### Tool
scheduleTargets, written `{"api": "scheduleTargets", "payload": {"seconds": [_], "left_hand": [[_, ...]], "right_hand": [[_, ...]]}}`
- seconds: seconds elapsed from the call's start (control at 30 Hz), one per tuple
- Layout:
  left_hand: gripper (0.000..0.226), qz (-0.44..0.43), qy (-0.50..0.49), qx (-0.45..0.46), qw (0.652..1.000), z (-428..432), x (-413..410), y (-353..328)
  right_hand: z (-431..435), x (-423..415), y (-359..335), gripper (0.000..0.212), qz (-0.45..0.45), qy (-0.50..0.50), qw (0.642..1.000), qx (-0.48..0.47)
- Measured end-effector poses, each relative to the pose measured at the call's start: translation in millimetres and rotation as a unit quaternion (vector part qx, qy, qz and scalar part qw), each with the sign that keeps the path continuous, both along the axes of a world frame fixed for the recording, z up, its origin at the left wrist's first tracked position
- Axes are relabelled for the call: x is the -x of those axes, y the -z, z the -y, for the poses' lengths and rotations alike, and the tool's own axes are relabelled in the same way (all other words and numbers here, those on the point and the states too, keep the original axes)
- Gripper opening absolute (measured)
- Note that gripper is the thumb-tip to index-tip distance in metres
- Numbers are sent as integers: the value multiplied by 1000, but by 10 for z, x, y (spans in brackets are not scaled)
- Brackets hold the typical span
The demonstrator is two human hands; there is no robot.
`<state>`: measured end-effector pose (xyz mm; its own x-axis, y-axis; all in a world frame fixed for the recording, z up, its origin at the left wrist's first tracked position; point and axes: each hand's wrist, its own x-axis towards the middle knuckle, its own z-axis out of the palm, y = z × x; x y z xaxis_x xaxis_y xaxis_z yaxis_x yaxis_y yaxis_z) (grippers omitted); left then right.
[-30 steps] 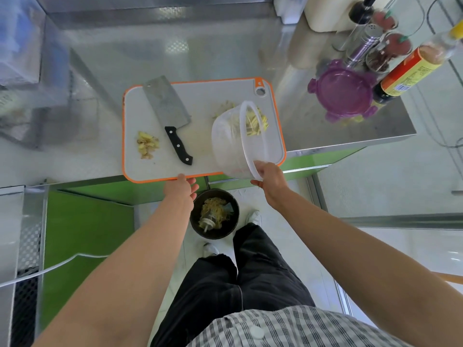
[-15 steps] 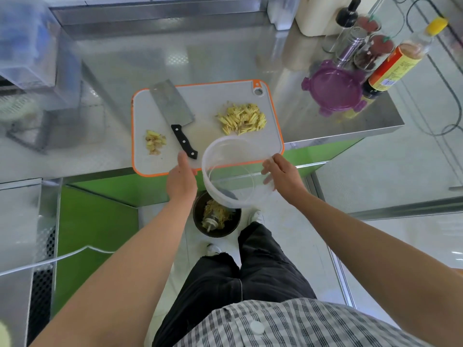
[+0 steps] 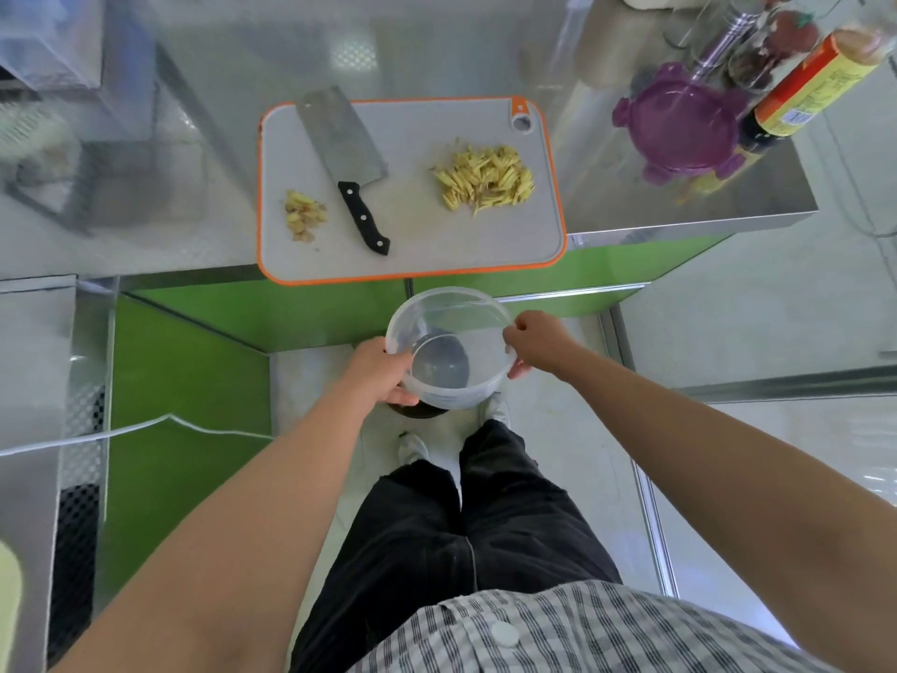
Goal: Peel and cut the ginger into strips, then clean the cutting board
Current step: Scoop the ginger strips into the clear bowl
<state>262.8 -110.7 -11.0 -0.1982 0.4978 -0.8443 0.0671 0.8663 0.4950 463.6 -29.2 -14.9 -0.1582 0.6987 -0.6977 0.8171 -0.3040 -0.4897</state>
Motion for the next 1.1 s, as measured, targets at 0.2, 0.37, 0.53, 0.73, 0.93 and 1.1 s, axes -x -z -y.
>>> {"api": "scheduleTargets", "payload": {"seconds": [0.2,0.37,0.53,0.73,0.93,1.1], "left_hand": [[33,-31,-32,28,999,-304,-91,179],[35,-1,-53,44,998,-624,-147,266],[30,48,-102,66,991,-821,-169,327],[21,80,-97,94,988,-975,-124,338],[32,81,-81,88,990,-1052,-77,436],[39,82,-66,74,992,-1089,-70,467]], "right_hand": [[-373,-51,-57,33,122,-108,979,-126],[-804,-9,-251,21,-90,-107,975,-173],[-1304,62,-189,15,-83,-47,964,-250],[-1692,168,4,50,-52,-57,944,-321],[-1798,224,102,60,-8,-33,948,-318],[-1770,217,150,54,10,-80,944,-320]]}}
